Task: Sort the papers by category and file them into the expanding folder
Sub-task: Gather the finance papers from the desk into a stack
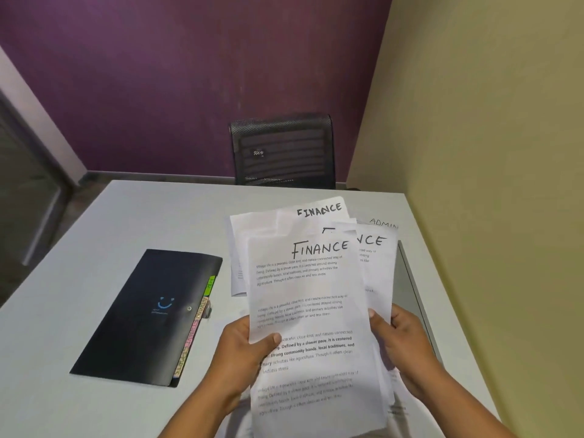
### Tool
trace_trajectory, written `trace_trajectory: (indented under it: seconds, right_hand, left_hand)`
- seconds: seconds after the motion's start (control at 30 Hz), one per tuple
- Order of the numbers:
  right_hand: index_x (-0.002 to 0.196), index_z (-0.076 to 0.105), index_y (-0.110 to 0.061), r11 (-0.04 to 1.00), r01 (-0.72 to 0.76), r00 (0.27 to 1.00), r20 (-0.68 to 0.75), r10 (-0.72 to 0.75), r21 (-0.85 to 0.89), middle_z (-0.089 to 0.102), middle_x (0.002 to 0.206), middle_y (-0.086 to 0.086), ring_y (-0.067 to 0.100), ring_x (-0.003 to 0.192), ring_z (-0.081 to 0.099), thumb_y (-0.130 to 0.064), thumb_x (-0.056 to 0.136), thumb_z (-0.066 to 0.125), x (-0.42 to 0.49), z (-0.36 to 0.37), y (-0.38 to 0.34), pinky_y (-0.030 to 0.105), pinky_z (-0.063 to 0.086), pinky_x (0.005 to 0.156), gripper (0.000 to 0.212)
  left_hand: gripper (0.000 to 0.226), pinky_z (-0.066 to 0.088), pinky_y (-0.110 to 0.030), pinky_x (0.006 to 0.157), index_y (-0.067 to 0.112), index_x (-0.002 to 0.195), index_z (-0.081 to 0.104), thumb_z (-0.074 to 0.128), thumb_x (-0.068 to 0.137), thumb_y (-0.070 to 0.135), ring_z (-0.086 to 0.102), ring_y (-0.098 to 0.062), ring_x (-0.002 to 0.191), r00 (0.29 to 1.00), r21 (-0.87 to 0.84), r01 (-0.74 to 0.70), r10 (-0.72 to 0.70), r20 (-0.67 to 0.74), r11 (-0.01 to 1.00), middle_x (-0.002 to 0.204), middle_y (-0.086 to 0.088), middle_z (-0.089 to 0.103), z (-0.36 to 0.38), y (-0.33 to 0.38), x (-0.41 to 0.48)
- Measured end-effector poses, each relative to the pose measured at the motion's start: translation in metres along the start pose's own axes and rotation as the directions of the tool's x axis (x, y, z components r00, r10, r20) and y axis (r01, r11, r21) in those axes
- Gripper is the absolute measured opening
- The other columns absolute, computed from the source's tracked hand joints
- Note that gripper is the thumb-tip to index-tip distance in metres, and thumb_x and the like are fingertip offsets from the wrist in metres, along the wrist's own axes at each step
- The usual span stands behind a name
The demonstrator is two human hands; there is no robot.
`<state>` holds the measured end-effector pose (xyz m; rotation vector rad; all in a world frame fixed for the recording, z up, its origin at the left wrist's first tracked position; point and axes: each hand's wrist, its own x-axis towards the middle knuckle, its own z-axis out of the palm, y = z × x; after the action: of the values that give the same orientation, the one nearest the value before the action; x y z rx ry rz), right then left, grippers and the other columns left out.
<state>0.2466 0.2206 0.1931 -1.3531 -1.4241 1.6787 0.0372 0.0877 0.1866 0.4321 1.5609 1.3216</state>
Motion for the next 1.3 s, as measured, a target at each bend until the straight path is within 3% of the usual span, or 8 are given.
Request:
trace_trajectory:
  seconds: [0.2,0.43,0.57,0.67,0.93,1.13,1.23,1.3]
  right_hand:
    - [0.095,0.071,0.001,0.984,0.041,0.998,-0.045,-0.034,0.174,0.074,0.068,0.005,0.004,0.044,0.062,-0.009,0.098,0.057,-0.002,0.002,-0.011,0.012,0.041,0.037,0.018]
    - [0.095,0.071,0.007,0.987,0.129,0.991,0.026,-0.132,0.096,0.074,0.063,0.004,0.007,0.044,0.065,0.012,0.087,0.064,-0.004,-0.002,-0.009,0.016,0.046,0.041,0.012]
    - [0.093,0.070,-0.006,0.976,0.198,0.972,-0.149,-0.183,0.094,0.078,0.083,0.005,0.014,0.065,0.072,0.008,0.080,0.074,-0.001,-0.007,-0.001,0.021,0.055,0.053,0.020]
    - [0.086,0.063,0.001,0.972,0.220,0.958,-0.206,-0.199,0.081,0.071,0.066,-0.001,0.011,0.057,0.064,0.005,0.080,0.075,0.003,-0.012,0.006,0.020,0.052,0.050,0.014]
    - [0.092,0.073,0.002,0.971,0.212,0.957,0.177,-0.229,0.110,0.074,0.107,0.014,0.020,0.098,0.070,-0.046,0.051,0.094,0.004,-0.042,0.014,0.027,0.057,0.080,0.066]
    - [0.086,0.081,-0.012,0.982,0.189,0.930,0.316,-0.188,0.027,0.077,0.086,0.014,0.020,0.078,0.072,-0.008,0.065,0.084,0.000,-0.055,-0.013,0.024,0.056,0.074,0.022]
    - [0.074,0.083,-0.021,0.982,0.186,0.882,0.447,-0.150,-0.039,0.078,0.079,0.002,0.011,0.073,0.073,-0.031,0.054,0.096,-0.012,-0.054,-0.039,0.013,0.053,0.069,0.026]
    - [0.051,0.075,-0.010,0.992,0.126,0.884,0.454,-0.114,0.003,0.073,0.059,0.000,0.002,0.055,0.068,-0.016,0.060,0.094,-0.013,-0.050,-0.050,0.008,0.050,0.056,0.022]
  left_hand:
    - [0.032,0.061,-0.035,0.071,0.007,0.109,0.070,0.062,0.086,-0.014,0.074,-0.028,0.092,0.999,-0.078,-0.018,0.020,0.027,0.997,0.102,-0.012,0.077,0.000,-0.002,-0.006]
    - [0.022,0.059,-0.031,0.062,0.004,0.109,0.069,0.066,0.087,0.000,0.075,-0.030,0.088,0.999,-0.171,-0.033,0.039,0.034,0.985,0.102,-0.015,0.076,0.007,0.002,-0.010]
    - [0.023,0.057,-0.024,0.056,0.004,0.111,0.068,0.065,0.089,0.002,0.076,-0.023,0.079,0.998,-0.163,-0.061,0.064,0.012,0.985,0.099,-0.013,0.077,0.010,0.002,-0.011]
    - [0.023,0.060,-0.031,0.062,0.006,0.111,0.068,0.066,0.088,0.004,0.075,-0.029,0.087,0.998,-0.183,-0.065,0.063,-0.013,0.981,0.099,-0.013,0.077,0.011,0.000,-0.012]
    - [0.025,0.059,-0.028,0.068,0.001,0.111,0.068,0.063,0.087,-0.001,0.074,-0.030,0.092,0.991,-0.241,-0.127,0.135,0.014,0.962,0.101,-0.016,0.076,0.006,-0.004,-0.010]
    - [0.037,0.060,-0.038,0.080,-0.001,0.115,0.065,0.066,0.078,0.005,0.071,-0.036,0.100,0.982,-0.279,-0.160,0.180,0.048,0.947,0.106,-0.021,0.074,0.001,-0.005,-0.004]
    - [0.032,0.060,-0.037,0.077,0.001,0.111,0.067,0.065,0.080,0.004,0.071,-0.036,0.098,0.981,-0.291,-0.171,0.190,0.039,0.941,0.105,-0.021,0.074,0.000,-0.005,-0.002]
    - [0.028,0.059,-0.036,0.075,0.002,0.107,0.070,0.066,0.080,0.007,0.071,-0.036,0.097,0.979,-0.266,-0.185,0.200,0.030,0.946,0.104,-0.020,0.074,-0.001,-0.005,0.000]
